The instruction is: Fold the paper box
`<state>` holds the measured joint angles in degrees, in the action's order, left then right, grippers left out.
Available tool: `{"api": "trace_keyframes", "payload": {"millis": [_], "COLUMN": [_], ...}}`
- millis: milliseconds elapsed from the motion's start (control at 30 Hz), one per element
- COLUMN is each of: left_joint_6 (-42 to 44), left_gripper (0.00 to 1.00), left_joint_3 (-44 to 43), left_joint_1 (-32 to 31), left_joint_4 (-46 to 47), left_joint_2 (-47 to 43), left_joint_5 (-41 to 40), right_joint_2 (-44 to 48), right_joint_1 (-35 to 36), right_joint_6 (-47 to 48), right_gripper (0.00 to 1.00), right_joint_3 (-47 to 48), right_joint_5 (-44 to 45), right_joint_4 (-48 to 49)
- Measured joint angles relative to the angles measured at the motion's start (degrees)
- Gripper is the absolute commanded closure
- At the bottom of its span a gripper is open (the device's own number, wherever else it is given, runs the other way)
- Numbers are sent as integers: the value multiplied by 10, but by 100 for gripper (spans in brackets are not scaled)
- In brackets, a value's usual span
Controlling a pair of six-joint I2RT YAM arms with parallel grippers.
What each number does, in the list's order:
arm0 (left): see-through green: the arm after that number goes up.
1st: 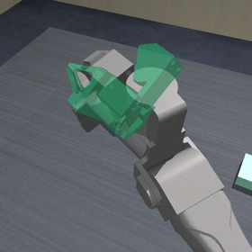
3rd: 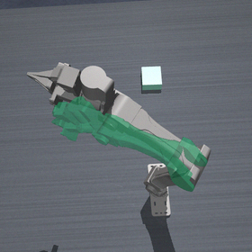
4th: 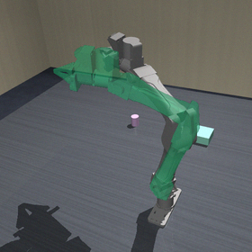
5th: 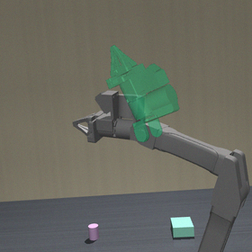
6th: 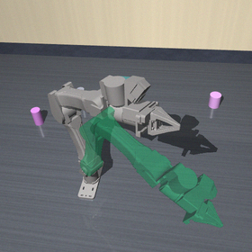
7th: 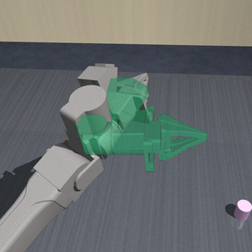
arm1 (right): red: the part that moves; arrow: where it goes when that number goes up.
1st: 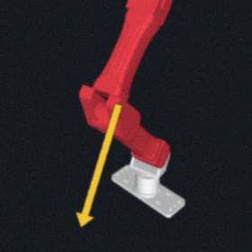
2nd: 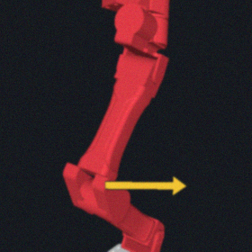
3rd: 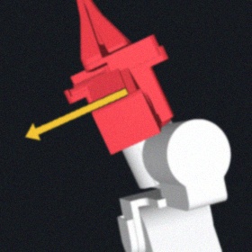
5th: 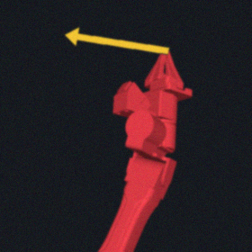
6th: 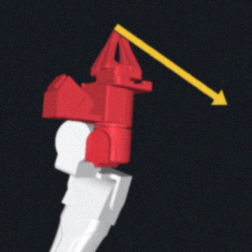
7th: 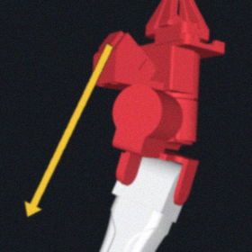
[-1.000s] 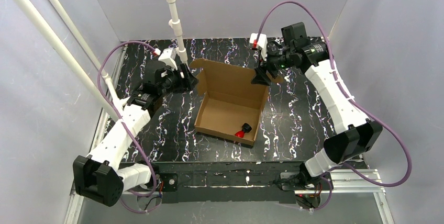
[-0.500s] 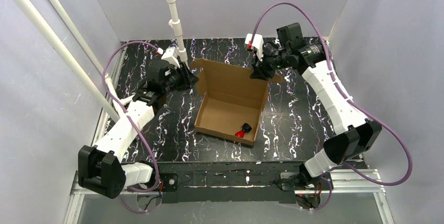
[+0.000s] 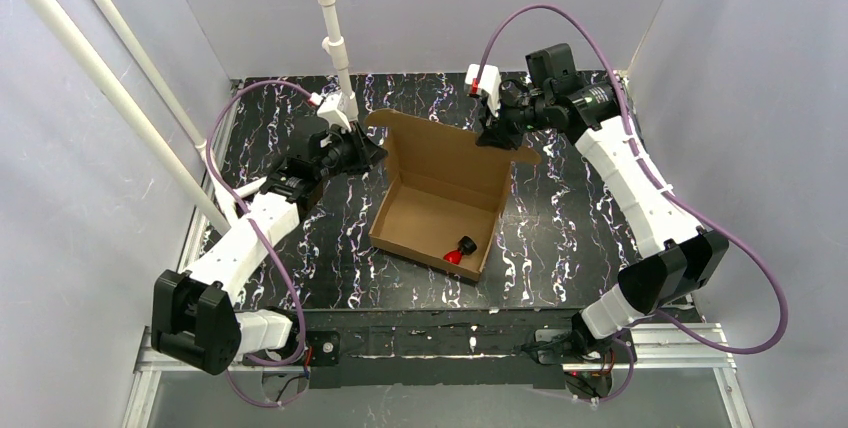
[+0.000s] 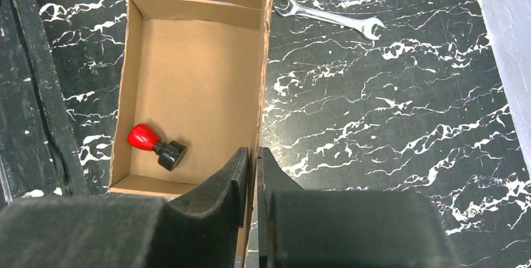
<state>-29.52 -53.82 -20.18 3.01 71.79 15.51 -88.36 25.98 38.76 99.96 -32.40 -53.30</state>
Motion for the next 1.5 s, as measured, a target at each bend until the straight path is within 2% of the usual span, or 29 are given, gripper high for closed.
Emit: {"api": "trace_keyframes", "payload": {"millis": [367, 1100, 1233, 1500], "left_joint_6": [-30, -89, -97, -99], "left_gripper": [89, 95, 97, 100], "left_joint_3": [45, 71, 71, 74], "left_joint_1": [-3, -25, -37, -82], "left_joint_4": [33, 51, 46, 40], "left_joint_2": [-26, -43, -46, -54], "left_joint_5": [19, 1, -17, -72], "right_joint_2": [7, 7, 6, 4], "right_joint_1": [0, 1, 1, -1], "right_joint_6": [-15, -19, -17, -8], "right_gripper": [88, 84, 76, 35], "right_joint_3": [-35, -34, -33, -28], "right_joint_5": [7, 23, 27, 25], "right_joint_4": [19, 21, 21, 20]}}
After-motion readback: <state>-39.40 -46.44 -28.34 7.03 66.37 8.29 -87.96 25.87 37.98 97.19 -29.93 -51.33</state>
